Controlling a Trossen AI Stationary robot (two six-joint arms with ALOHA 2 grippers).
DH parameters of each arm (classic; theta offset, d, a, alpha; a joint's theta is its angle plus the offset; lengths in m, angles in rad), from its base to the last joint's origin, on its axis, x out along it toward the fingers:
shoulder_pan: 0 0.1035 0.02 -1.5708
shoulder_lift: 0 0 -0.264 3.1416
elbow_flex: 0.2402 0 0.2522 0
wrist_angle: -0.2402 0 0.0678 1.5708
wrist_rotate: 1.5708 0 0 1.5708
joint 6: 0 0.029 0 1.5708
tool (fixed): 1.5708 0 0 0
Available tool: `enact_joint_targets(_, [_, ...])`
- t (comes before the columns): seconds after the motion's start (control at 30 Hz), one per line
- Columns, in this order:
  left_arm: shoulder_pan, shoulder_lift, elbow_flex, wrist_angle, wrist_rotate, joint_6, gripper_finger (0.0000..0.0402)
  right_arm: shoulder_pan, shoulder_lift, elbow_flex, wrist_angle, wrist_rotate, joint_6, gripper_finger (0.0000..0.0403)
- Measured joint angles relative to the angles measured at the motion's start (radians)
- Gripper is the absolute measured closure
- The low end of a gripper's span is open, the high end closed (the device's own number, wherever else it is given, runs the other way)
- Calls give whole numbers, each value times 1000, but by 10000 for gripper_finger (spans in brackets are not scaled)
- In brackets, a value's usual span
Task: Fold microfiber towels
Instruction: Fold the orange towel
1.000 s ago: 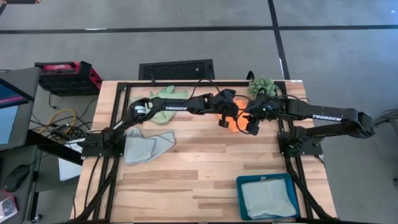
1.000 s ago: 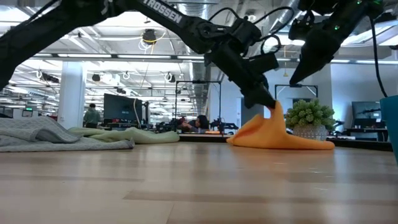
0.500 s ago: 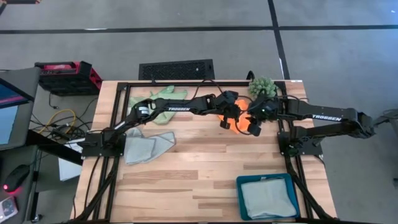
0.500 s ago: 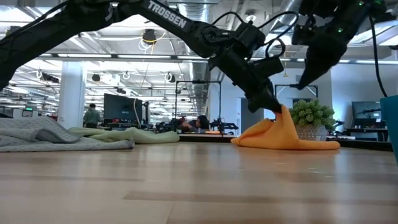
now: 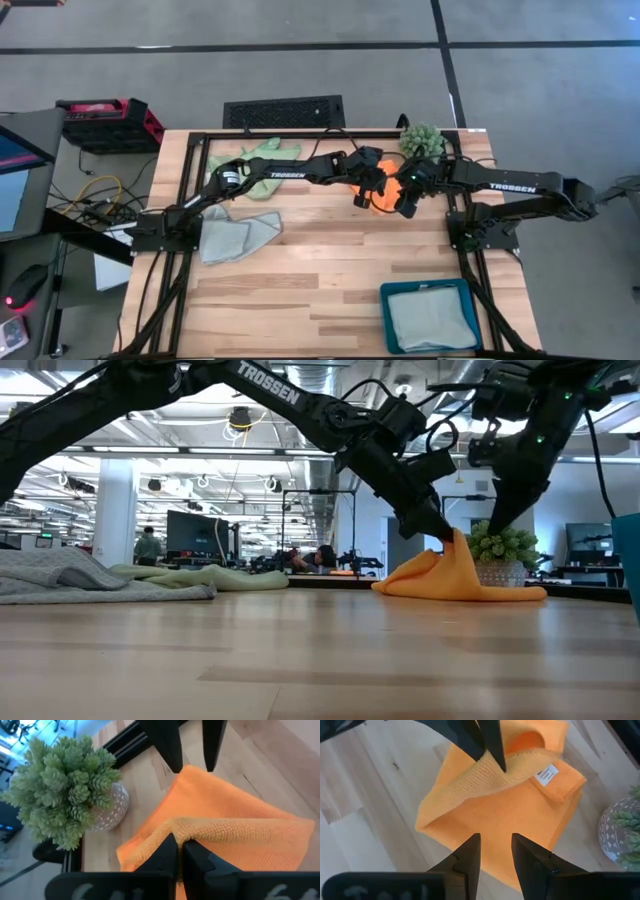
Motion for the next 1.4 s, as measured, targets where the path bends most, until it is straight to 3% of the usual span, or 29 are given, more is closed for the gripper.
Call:
enact_joint_targets(0.17, [0, 0, 0, 0, 0, -9, 386, 0, -6, 0, 7, 0, -1, 270])
enact_joint_targets(0.5, [-1, 0, 0, -1, -8, -16, 300, 0, -6, 0, 7, -1, 13, 271])
enact_joint_targets(0.7, [-1, -1, 0, -1, -12, -15, 269, 0, -6, 0, 6, -4, 71, 271])
enact_joint_targets(0.87, [-7, -32, -2, -32, -127, -45, 264, 0, -6, 0, 8, -2, 141, 270])
enact_joint_targets(0.97, [-10, -82, -2, -107, -164, -98, 264, -2, -6, 0, 8, -3, 190, 271])
enact_joint_targets(1.17, [-17, -204, -2, -312, -144, -186, 264, -54, 12, 1, 8, -6, 339, 271])
enact_joint_targets(1.4, [-47, -340, -2, -528, -143, -244, 264, -110, 145, 1, 13, -4, 385, 270])
